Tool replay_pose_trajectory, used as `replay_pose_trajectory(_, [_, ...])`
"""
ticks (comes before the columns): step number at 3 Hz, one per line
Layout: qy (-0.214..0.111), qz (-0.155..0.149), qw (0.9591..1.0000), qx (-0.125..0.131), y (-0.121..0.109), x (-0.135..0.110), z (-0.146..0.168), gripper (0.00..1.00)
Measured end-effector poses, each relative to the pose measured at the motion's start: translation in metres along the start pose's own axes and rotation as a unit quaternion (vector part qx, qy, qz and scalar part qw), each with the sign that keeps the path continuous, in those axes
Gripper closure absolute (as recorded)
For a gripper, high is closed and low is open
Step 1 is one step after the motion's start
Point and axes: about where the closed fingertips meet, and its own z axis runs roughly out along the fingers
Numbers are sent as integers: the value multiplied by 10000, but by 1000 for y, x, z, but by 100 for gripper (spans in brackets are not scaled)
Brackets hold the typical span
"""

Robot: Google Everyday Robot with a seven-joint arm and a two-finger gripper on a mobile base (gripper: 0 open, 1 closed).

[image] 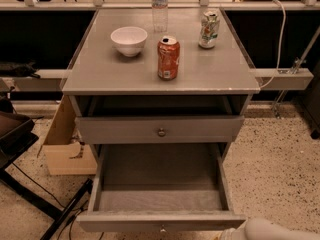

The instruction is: Close middle drawer

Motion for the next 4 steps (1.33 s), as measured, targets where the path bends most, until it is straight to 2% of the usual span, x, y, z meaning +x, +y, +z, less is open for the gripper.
replay_pose_trajectory(1, [-381, 118, 9992, 23, -10, -3, 26, 100])
replay_pose_trajectory(2, [-908, 187, 9956, 109, -21, -22, 38, 100])
replay_pose_trajectory(3, [-1197, 205, 9925, 139, -26, -34, 38, 100])
replay_pose_trajectory(4, [-1265, 198, 9917, 135, -26, -37, 38, 100])
